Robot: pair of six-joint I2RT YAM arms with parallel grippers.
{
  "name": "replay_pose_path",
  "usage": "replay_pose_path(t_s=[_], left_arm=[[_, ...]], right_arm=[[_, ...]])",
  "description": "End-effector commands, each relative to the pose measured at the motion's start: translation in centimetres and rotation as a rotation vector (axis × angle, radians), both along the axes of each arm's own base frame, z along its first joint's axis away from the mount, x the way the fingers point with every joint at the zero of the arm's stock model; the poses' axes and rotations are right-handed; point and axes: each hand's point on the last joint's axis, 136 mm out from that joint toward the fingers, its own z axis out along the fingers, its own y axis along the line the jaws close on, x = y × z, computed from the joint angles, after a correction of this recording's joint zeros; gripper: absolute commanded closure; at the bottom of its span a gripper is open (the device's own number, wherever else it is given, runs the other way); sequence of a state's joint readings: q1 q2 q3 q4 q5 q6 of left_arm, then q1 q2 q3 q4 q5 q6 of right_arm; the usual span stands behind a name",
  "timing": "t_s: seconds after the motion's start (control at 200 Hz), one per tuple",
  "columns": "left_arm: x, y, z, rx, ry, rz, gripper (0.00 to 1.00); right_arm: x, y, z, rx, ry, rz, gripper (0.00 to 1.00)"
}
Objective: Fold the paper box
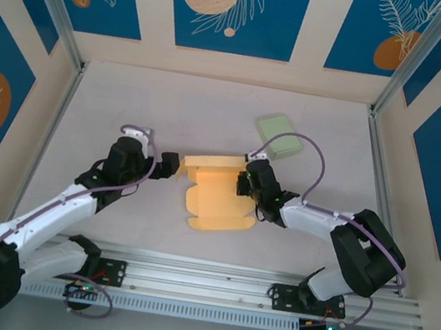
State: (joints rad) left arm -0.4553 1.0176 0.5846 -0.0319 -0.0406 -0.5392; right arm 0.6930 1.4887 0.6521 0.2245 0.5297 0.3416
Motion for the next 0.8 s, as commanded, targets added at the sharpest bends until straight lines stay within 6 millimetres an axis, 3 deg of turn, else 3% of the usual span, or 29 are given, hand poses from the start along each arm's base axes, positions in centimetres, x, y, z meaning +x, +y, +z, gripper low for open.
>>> replay_pose_path(t_s=[0.0,0.16,0.475,0.795], left_arm=[[0.7,-2.0,2.2,-0.154,-0.021,-0.038,0.0],[0.9,-3.0,1.7,-0.182,0.014,-0.065,0.0],[1.5,-3.6,-3.2,-0.132,0.125,-0.056,0.02],[2.7,-4.8,-4.4,-0.106,0.128,-0.058,0.09]], right_arm=[[0.4,-0.3,0.7,-0.017,-0.031,-0.053,1.0],[0.8,-0.1,0.5,-0.02,-0.022,-0.063,1.0],[1.0,0.5,-0.4,-0.018,-0.004,-0.067,1.0],[1.1,0.4,-0.8,-0.022,0.002,-0.076,1.0]])
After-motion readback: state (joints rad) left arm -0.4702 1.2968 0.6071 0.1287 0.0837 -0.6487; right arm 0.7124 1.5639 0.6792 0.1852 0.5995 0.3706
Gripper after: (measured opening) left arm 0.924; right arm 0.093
